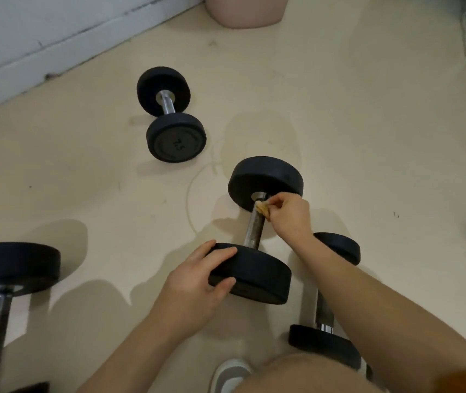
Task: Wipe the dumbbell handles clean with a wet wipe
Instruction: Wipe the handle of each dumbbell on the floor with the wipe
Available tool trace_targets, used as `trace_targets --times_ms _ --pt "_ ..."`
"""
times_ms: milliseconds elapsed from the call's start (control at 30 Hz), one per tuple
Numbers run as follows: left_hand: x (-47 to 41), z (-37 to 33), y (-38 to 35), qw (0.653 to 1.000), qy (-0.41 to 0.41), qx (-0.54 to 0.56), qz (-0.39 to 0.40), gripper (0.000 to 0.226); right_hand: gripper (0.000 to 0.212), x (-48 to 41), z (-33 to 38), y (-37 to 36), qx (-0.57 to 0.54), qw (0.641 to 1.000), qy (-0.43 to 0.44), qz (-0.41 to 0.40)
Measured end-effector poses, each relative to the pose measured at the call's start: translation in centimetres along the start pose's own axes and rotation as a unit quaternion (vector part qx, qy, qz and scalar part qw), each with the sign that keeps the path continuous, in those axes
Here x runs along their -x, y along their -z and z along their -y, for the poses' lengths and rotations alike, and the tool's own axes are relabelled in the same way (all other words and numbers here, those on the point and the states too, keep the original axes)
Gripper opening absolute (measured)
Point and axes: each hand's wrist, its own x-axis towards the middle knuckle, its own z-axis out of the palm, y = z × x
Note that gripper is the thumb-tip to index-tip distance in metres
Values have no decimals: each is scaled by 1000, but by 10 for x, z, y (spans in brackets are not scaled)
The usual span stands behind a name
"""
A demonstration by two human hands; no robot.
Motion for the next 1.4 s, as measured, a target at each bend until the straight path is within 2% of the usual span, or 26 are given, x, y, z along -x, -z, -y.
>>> trace_targets --times_ms 33,67,133,200,233,300,367,433,500,567,667,700,767,833,900,933,1033,1133,1167,1200,1300,1400 --pt "-2 -2 6 1000 11 -21 16 45 8 3 9 8 -96 995 -34 17" --pt "-6 -6 13 999 16 -42 25 42 9 7 19 17 -227 969 -79 53" --pt "-17 -20 30 999 17 -28 11 41 11 22 42 33 -458 866 -131 155" --pt "-28 -43 52 989 57 131 -26 44 3 36 64 42 -530 809 -131 218" --pt "-33 -55 64 970 75 229 -42 44 4 42 74 44 -554 787 -124 239" --pt "-41 -71 89 946 76 308 -62 39 11 49 93 48 -573 766 -95 275" --pt "-47 -80 111 951 50 295 -75 25 22 52 112 55 -538 783 -53 309" --pt "-52 -82 129 952 43 291 -86 12 22 51 126 61 -492 811 -20 317" --pt "-56 -81 142 946 51 308 -88 8 19 49 137 68 -473 828 -12 303" --pt "-59 -79 150 941 54 321 -94 8 14 48 146 72 -484 827 -17 286" --pt "-59 -76 158 950 46 291 -101 4 12 49 157 71 -535 799 -26 275" --pt "-58 -74 160 957 46 268 -103 7 14 49 160 69 -542 796 -21 270" --pt "-56 -74 167 965 54 229 -114 10 15 47 165 64 -507 826 12 245" --pt "-56 -76 178 955 72 263 -113 22 18 46 170 60 -443 866 55 225" --pt "-57 -82 192 947 81 299 -83 36 24 44 179 57 -402 881 86 232" --pt "-59 -86 198 958 72 269 -65 34 27 44 184 55 -398 881 92 238" --pt "-67 -99 210 984 48 165 -52 13 37 38 197 52 -448 852 52 266" --pt "-73 -99 224 985 61 148 -70 7 40 31 205 54 -542 761 -40 354" --pt "-74 -97 229 983 68 151 -77 8 43 29 207 54 -544 741 -45 391" --pt "-74 -93 234 983 74 147 -82 9 46 28 210 53 -525 737 -30 424" --pt "-78 -73 241 990 81 90 -79 13 25 20 222 41 -450 782 43 430" --pt "-93 -43 236 992 81 55 -76 5 23 3 229 25 -410 831 48 372"
